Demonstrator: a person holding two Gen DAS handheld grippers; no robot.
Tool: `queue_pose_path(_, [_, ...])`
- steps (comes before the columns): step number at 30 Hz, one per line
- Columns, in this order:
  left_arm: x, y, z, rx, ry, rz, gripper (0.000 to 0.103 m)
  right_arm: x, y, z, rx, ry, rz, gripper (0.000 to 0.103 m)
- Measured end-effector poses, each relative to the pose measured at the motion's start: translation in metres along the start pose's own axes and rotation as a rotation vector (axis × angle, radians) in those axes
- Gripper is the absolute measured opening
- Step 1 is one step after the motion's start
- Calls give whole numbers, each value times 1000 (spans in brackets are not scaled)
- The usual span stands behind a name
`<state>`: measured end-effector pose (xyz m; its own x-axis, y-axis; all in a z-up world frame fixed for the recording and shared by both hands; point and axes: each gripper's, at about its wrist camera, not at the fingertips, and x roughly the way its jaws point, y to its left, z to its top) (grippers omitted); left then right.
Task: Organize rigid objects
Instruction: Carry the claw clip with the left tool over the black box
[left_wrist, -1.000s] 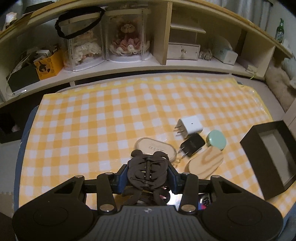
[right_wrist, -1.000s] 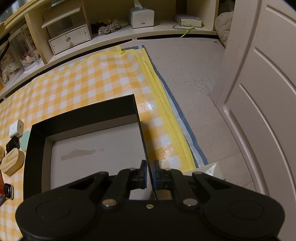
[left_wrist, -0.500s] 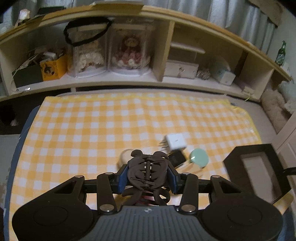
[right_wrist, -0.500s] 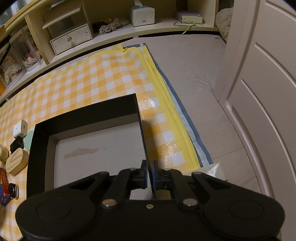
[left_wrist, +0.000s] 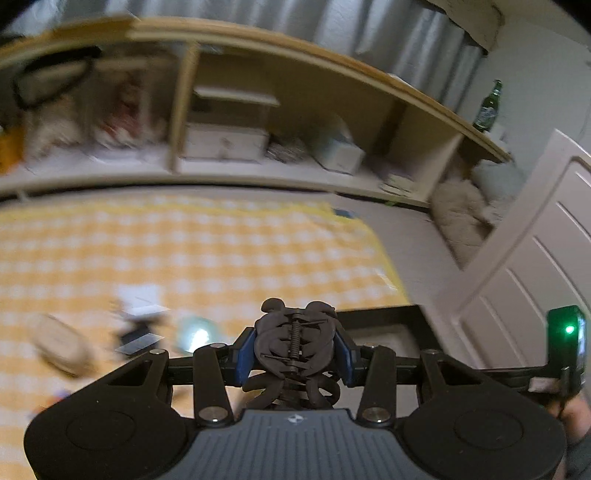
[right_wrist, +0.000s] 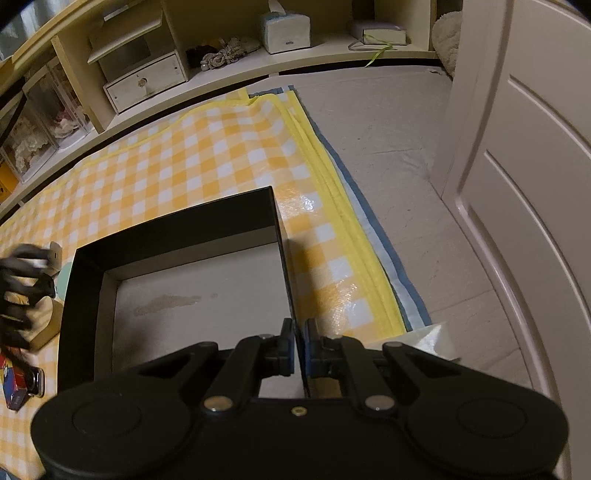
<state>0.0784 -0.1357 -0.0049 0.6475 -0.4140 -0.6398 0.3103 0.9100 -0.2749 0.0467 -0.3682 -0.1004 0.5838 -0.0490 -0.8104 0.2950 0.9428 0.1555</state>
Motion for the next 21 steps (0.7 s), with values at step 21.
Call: queue_pose_path(21, [108, -61, -70, -429, 171, -185, 45, 0, 0, -2, 53, 3, 50, 8])
